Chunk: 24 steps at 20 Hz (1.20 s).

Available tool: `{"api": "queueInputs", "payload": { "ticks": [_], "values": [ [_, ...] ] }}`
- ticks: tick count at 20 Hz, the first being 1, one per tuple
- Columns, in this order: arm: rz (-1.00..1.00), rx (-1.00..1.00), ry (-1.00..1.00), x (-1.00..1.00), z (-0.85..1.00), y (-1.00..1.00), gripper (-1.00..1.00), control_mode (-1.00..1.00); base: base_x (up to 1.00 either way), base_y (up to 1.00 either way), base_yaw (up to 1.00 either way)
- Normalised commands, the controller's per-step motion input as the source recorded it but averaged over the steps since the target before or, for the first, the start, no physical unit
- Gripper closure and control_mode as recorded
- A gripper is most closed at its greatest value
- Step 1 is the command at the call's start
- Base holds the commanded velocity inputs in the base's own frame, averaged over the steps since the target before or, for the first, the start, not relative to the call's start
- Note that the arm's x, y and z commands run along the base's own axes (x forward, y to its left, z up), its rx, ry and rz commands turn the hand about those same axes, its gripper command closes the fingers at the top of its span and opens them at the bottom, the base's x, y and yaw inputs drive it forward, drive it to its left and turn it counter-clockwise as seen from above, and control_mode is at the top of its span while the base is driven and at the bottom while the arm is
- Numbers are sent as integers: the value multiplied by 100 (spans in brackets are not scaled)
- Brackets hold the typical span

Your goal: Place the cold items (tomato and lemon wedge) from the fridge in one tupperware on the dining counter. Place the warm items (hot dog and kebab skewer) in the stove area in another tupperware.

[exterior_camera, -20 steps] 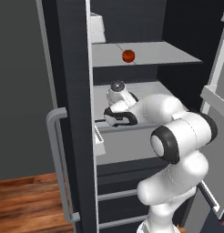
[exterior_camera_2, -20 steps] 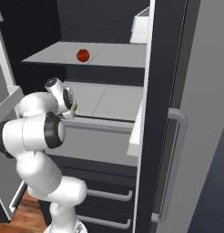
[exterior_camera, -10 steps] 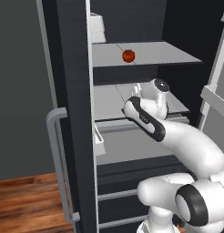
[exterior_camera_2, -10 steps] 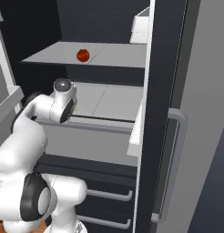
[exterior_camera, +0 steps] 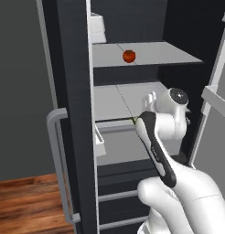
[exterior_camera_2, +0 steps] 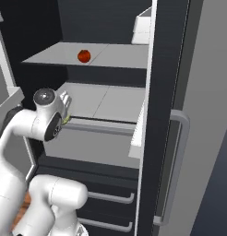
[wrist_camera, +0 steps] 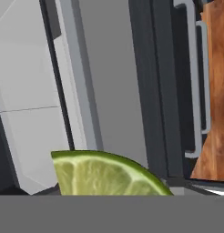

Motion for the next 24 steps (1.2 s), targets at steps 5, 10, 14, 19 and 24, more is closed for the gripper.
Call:
{"api": "queueInputs", "payload": {
  "ticks": [5,10,14,19,24],
  "values": [
    [-6,-8,14,-100,-15,-18,100,-100,0,0,0],
    [4,-4,3,-57,-38,-29,100,-100,0,0,0],
    [7,-8,0,-26,-29,-3,100,-100,0,0,0],
    [5,-11,0,-8,-30,0,100,-100,0,0,0],
    [1,-3,0,-1,-7,0,100,100,-9,0,14]
  ]
}}
